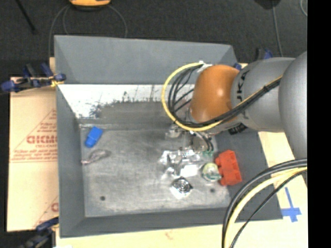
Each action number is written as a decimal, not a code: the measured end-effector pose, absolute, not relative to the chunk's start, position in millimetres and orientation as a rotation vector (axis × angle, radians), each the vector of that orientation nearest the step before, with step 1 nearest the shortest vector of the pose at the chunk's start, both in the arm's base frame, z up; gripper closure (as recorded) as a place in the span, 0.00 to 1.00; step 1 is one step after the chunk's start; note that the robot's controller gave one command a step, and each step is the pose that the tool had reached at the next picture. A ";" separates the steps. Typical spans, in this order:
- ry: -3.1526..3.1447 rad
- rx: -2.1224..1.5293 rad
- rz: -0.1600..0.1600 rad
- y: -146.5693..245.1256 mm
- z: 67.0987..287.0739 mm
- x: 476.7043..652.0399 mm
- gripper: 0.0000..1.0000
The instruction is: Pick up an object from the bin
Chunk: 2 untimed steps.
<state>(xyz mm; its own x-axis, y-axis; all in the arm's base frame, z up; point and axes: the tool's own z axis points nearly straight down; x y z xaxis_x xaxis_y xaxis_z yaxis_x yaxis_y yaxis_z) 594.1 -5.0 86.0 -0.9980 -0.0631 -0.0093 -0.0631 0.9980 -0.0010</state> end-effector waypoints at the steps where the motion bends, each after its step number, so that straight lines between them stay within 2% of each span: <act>1: 3.144 -0.099 0.001 -4.8 85.7 592.4 1.00; 2: 3.132 -0.100 -0.002 5.1 264.6 590.4 1.00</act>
Offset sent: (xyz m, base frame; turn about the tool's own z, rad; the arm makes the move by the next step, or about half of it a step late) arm 0.0000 0.0000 0.0000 0.0000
